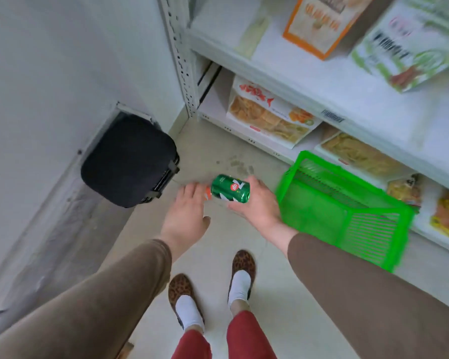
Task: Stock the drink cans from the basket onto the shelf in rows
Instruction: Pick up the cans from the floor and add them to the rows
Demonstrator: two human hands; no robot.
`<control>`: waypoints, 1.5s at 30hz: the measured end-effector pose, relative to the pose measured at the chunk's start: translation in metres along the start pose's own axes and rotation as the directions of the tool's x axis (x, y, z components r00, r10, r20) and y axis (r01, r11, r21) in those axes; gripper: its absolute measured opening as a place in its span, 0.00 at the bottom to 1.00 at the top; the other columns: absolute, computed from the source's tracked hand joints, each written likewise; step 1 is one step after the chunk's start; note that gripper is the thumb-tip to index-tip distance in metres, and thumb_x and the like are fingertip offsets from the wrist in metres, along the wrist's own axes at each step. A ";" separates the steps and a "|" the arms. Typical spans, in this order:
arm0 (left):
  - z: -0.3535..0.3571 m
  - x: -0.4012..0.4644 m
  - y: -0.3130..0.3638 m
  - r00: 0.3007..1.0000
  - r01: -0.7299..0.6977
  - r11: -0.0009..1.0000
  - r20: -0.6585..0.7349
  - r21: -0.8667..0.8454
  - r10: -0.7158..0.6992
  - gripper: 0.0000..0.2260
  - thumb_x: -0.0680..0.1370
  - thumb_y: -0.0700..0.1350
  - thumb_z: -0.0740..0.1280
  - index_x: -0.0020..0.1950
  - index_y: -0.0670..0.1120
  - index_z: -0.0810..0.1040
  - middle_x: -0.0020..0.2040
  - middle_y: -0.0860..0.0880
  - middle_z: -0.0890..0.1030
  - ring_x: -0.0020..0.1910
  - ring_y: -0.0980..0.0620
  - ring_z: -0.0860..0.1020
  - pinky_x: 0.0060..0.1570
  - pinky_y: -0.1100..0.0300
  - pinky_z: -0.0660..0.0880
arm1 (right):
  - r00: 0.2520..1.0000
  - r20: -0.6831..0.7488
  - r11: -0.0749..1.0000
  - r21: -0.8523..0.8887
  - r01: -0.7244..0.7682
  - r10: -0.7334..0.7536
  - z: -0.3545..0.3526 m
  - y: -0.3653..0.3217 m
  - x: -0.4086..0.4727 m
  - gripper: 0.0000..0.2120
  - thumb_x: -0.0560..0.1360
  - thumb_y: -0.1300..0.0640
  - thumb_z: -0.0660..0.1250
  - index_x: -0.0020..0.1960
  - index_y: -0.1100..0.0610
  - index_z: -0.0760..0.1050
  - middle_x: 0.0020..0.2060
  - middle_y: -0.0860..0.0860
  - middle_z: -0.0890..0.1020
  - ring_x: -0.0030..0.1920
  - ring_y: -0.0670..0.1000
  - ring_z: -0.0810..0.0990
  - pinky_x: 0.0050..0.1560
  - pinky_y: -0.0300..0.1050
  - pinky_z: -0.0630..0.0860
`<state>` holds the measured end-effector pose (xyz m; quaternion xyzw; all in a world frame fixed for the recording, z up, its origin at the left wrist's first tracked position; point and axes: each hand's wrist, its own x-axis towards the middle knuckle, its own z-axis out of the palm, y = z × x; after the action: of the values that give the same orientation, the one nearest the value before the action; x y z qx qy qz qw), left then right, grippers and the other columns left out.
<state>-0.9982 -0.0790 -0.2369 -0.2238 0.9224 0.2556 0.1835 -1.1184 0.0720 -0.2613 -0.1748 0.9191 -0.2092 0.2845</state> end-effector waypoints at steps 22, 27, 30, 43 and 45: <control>-0.370 -0.124 0.347 0.726 -0.532 0.836 -0.436 0.135 0.532 0.39 0.71 0.50 0.73 0.77 0.43 0.59 0.69 0.42 0.67 0.66 0.39 0.67 0.64 0.45 0.69 | 0.721 -0.692 0.973 0.134 0.189 -0.044 -0.519 -0.142 -0.207 0.36 0.60 0.29 0.74 0.60 0.46 0.69 0.52 0.48 0.79 0.56 0.52 0.77 0.51 0.51 0.76; -0.371 -0.085 0.407 0.744 -0.505 0.849 -0.420 0.158 0.520 0.40 0.71 0.50 0.73 0.77 0.43 0.58 0.70 0.42 0.66 0.68 0.40 0.65 0.67 0.47 0.66 | 0.711 -0.703 0.964 0.186 0.189 -0.004 -0.565 -0.113 -0.168 0.30 0.61 0.32 0.75 0.56 0.45 0.70 0.51 0.42 0.78 0.57 0.51 0.76 0.53 0.54 0.76; -0.370 -0.068 0.423 0.783 -0.454 0.882 -0.415 0.130 0.464 0.40 0.71 0.50 0.73 0.77 0.43 0.57 0.71 0.43 0.65 0.70 0.41 0.63 0.67 0.47 0.66 | 0.731 -0.683 0.964 0.195 0.182 0.000 -0.576 -0.104 -0.140 0.32 0.61 0.32 0.76 0.56 0.46 0.70 0.51 0.42 0.78 0.58 0.51 0.75 0.52 0.53 0.76; -0.362 -0.046 0.424 0.810 -0.395 0.912 -0.426 0.110 0.402 0.38 0.72 0.48 0.72 0.77 0.44 0.58 0.71 0.44 0.66 0.70 0.42 0.63 0.70 0.50 0.64 | 0.762 -0.646 0.943 0.222 0.249 -0.049 -0.534 -0.071 -0.100 0.46 0.64 0.49 0.82 0.73 0.55 0.59 0.66 0.54 0.75 0.63 0.58 0.72 0.56 0.51 0.73; -0.360 -0.044 0.425 0.807 -0.397 0.909 -0.424 0.125 0.410 0.39 0.72 0.49 0.73 0.77 0.44 0.58 0.71 0.44 0.66 0.70 0.42 0.64 0.70 0.49 0.64 | 0.764 -0.644 0.947 0.218 0.235 -0.041 -0.531 -0.066 -0.096 0.42 0.65 0.51 0.81 0.70 0.56 0.61 0.64 0.55 0.77 0.61 0.59 0.73 0.55 0.51 0.73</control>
<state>-1.2576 0.0629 0.2374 -0.0721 0.9697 0.2171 -0.0854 -1.3473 0.2096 0.2125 -0.1192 0.9052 -0.4066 -0.0343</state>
